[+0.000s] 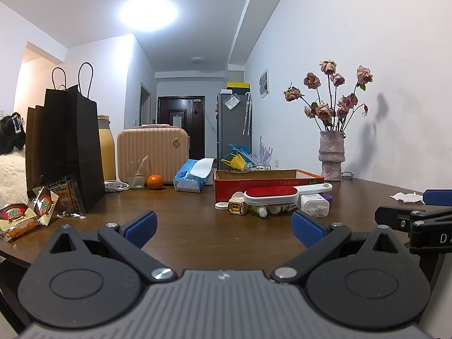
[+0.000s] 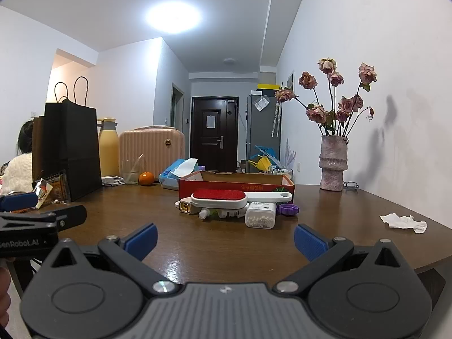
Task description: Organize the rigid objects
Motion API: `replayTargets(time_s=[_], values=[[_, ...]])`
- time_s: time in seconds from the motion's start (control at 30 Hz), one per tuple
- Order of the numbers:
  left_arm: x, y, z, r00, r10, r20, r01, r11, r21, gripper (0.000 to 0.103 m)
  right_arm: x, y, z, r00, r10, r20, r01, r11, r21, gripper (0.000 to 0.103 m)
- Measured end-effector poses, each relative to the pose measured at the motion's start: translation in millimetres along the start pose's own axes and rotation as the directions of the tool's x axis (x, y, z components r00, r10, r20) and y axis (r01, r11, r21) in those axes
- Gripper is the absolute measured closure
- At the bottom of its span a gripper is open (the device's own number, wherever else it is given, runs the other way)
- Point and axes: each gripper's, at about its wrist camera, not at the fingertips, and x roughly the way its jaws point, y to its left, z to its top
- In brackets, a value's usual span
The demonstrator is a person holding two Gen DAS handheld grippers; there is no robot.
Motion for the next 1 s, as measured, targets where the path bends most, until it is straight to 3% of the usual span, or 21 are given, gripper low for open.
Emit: replayTargets(time_s=[1.0], values=[[-1.0, 0.7, 0.4, 1.000, -0.001, -0.002, 0.001, 1.000, -0.001, 0.000, -0.6, -2.3, -1.3, 1.000, -0.009, 0.001, 0.009, 1.000, 0.006, 0.000]])
